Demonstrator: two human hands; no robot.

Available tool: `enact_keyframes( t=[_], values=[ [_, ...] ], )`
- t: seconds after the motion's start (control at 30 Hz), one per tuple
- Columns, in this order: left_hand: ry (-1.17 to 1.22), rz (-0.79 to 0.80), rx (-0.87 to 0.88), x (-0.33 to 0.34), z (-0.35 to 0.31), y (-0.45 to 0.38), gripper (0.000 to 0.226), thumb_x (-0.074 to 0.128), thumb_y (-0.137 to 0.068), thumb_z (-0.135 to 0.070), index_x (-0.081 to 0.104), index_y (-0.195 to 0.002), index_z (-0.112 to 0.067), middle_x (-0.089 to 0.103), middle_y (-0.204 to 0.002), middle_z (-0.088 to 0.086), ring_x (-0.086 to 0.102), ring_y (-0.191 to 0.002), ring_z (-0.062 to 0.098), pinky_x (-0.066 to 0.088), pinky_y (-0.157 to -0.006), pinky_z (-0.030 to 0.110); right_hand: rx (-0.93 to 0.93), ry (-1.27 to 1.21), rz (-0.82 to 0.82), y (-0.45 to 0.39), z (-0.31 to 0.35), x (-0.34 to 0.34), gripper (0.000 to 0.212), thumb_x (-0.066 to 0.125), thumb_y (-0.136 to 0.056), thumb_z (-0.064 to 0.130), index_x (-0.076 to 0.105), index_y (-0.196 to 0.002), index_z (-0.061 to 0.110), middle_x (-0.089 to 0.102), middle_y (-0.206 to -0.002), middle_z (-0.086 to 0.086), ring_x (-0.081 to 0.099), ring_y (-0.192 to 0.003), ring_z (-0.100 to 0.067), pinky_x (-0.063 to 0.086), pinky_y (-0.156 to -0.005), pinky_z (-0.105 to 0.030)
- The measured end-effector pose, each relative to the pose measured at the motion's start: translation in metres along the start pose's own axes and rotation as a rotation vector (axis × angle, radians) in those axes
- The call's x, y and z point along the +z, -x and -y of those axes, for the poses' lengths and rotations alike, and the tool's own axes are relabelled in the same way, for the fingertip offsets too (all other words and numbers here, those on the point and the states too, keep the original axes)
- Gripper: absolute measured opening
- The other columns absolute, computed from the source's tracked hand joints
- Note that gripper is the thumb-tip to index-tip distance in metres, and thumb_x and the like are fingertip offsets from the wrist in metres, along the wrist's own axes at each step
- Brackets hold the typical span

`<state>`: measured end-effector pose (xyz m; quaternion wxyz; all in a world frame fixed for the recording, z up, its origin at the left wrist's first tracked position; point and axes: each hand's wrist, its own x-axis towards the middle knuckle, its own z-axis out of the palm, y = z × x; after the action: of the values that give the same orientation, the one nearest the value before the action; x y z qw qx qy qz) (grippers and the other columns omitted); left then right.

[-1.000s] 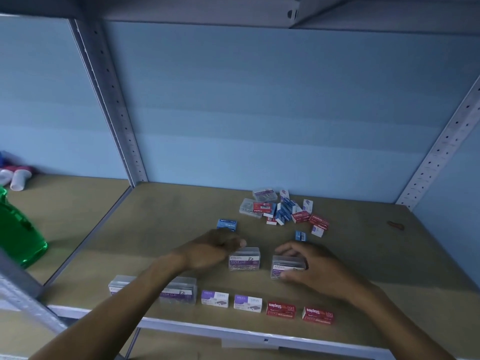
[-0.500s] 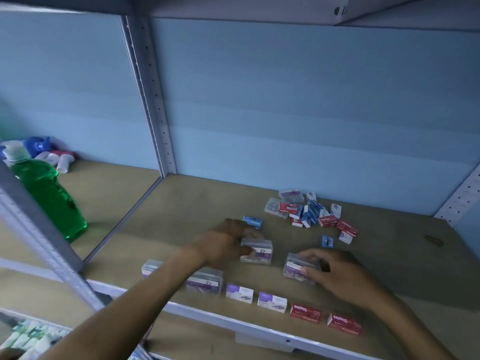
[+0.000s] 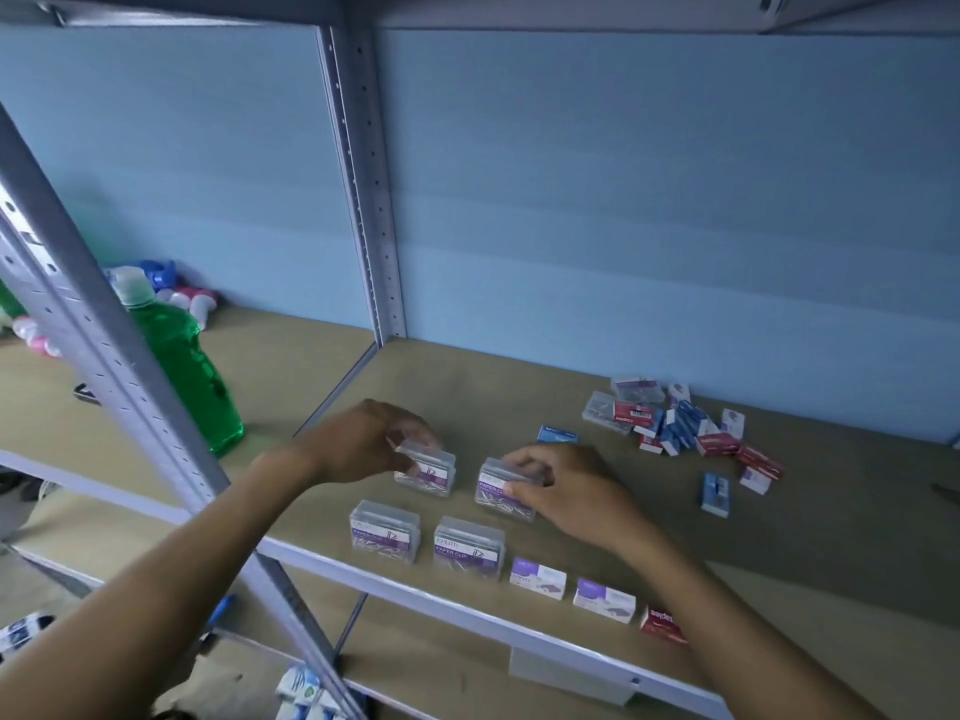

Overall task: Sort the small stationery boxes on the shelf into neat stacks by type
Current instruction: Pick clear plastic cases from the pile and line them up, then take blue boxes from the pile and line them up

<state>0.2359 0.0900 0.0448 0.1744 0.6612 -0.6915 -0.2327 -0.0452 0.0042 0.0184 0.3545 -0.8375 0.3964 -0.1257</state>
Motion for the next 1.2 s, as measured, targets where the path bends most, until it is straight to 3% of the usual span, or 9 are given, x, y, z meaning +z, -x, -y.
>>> enact_keyframes(
  t=[0.13,0.3,0.37,0.5,0.57,0.67,0.9,1.03,1.2],
  values=[
    [-0.008,0.030,0.006,0.002,0.009,0.005,0.031,0.078,-0.081,-0.022,0.071,-0.104,-0.041,0.069,-0.101,-0.027,0.064,-0.091,0.000,0.055,-0.082,0.030,0.001,0.023,0.025,-0.012,0.006,0.016,0.021,0.071,-0.085,0.048,0.071,-0.105,0.045,0.073,-0.093,0.027,0.063,-0.079,0.016,0.045,-0.064,-0.014],
    [-0.014,0.032,0.007,0.003,0.016,0.008,0.030,0.077,-0.082,-0.018,0.072,-0.105,-0.037,0.070,-0.103,-0.024,0.062,-0.091,-0.003,0.053,-0.081,0.023,0.028,0.029,0.074,-0.017,0.004,0.025,0.006,0.068,-0.085,0.052,0.067,-0.090,0.054,0.068,-0.085,0.032,0.063,-0.079,0.017,0.049,-0.065,-0.015],
    [-0.006,0.027,0.002,0.004,0.019,0.009,0.031,0.077,-0.082,-0.018,0.072,-0.106,-0.036,0.070,-0.103,-0.024,0.062,-0.092,-0.003,0.053,-0.082,0.022,0.024,0.026,0.075,-0.016,0.003,0.026,0.016,0.069,-0.084,0.054,0.068,-0.100,0.051,0.067,-0.086,0.032,0.064,-0.079,0.014,0.051,-0.066,-0.016],
    [-0.026,0.044,0.008,0.002,0.022,0.008,0.034,0.078,-0.081,-0.029,0.068,-0.111,-0.040,0.062,-0.113,-0.027,0.058,-0.104,-0.004,0.051,-0.085,0.019,0.017,-0.012,0.084,-0.009,0.003,0.020,0.062,0.059,-0.072,0.076,0.053,-0.129,0.054,0.066,-0.107,0.026,0.064,-0.093,0.004,0.052,-0.077,-0.022],
    [-0.057,0.019,0.012,0.000,0.019,0.002,0.036,0.077,-0.080,-0.038,0.065,-0.114,-0.044,0.058,-0.119,-0.027,0.055,-0.109,-0.005,0.050,-0.086,0.018,0.022,-0.010,0.063,-0.003,-0.002,0.010,0.064,0.054,-0.071,0.080,0.047,-0.131,0.058,0.064,-0.111,0.028,0.061,-0.098,0.006,0.051,-0.082,-0.025],
    [-0.011,-0.026,0.031,0.005,-0.001,-0.018,0.036,0.072,-0.078,-0.048,0.063,-0.113,-0.046,0.057,-0.118,-0.029,0.054,-0.107,-0.008,0.045,-0.084,0.013,0.064,0.016,0.005,0.010,-0.017,-0.016,0.043,0.059,-0.084,0.067,0.052,-0.126,0.057,0.064,-0.108,0.029,0.059,-0.096,0.009,0.050,-0.081,-0.023],
    [-0.094,-0.020,0.167,0.042,-0.060,-0.084,0.029,0.071,-0.087,-0.019,0.068,-0.114,-0.028,0.064,-0.115,-0.014,0.059,-0.102,0.005,0.043,-0.078,0.007,0.248,0.123,-0.179,0.066,-0.088,-0.072,0.026,0.061,-0.095,0.045,0.059,-0.121,0.048,0.065,-0.094,0.022,0.062,-0.083,0.007,0.045,-0.065,-0.013],
    [-0.173,-0.014,0.190,0.061,-0.079,-0.110,0.032,0.071,-0.087,-0.019,0.068,-0.119,-0.021,0.065,-0.124,-0.003,0.059,-0.109,0.015,0.049,-0.097,0.030,0.376,0.173,-0.334,0.086,-0.124,-0.089,0.033,0.065,-0.093,0.040,0.060,-0.125,0.038,0.066,-0.092,0.015,0.063,-0.081,-0.002,0.053,-0.075,-0.028],
    [-0.322,-0.005,0.175,0.077,-0.087,-0.132,0.039,0.066,-0.090,-0.021,0.060,-0.129,-0.021,0.057,-0.135,0.000,0.052,-0.123,0.018,0.040,-0.107,0.031,0.418,0.312,-0.289,0.079,-0.143,-0.088,0.062,0.058,-0.090,0.057,0.034,-0.146,0.047,0.047,-0.142,-0.002,0.057,-0.117,-0.022,0.052,-0.094,-0.036]
  ],
)
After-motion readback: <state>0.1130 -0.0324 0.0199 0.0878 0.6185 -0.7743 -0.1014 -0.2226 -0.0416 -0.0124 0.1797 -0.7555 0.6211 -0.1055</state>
